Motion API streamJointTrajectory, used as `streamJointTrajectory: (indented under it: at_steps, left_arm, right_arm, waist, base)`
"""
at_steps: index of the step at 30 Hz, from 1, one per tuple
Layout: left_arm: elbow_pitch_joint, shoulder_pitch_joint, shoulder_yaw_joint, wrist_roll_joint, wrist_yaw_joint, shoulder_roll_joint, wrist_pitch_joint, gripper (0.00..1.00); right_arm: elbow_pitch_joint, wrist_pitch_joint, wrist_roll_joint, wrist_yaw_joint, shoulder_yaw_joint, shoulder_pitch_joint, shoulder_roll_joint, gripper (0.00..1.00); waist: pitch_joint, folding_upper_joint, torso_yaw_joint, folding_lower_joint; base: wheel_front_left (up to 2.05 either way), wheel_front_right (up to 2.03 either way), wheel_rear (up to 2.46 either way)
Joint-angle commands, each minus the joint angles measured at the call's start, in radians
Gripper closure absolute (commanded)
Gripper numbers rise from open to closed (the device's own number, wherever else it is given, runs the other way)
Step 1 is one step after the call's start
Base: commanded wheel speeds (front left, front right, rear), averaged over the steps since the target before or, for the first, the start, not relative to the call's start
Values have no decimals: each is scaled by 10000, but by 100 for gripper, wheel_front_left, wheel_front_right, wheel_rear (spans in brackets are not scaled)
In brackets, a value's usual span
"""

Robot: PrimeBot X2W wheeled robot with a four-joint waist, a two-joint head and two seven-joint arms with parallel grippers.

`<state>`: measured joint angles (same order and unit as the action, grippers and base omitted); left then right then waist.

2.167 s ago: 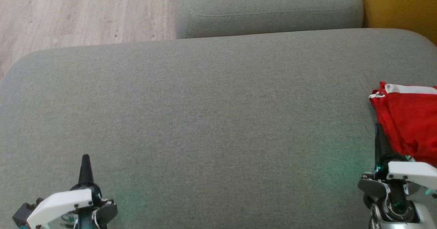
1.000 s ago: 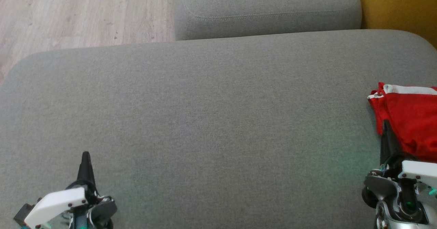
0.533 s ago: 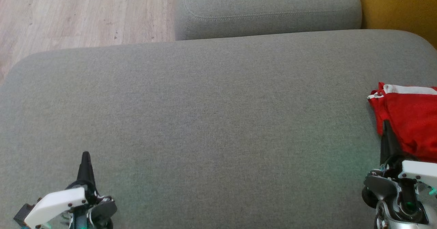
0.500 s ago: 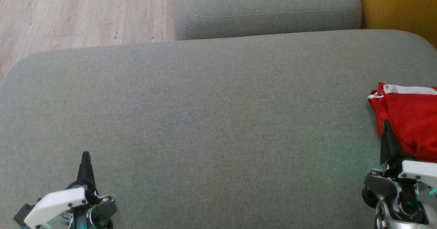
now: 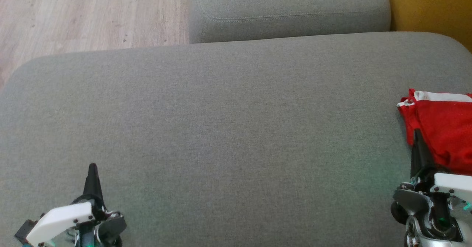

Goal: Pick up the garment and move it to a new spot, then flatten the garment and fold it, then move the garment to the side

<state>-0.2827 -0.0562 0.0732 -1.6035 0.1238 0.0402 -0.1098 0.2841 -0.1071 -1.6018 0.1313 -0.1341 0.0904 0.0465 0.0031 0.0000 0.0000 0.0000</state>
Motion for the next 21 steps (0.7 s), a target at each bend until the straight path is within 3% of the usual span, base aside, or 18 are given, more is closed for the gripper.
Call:
streamJointTrajectory:
  at_steps: [1,21]
  left_arm:
    - [374,-518,403,-54,69,100,-32,100]
    - [375,-518,403,-54,69,100,-32,100]
  right_arm:
    - [-393,-60,-69,-6,204,176,37,100]
    - [-393,-60,-70,-6,205,176,37,100]
  waist:
    - [0,0,0,0]
    - [0,0,0,0]
  base:
    - [0,0,0]
    - [0,0,0]
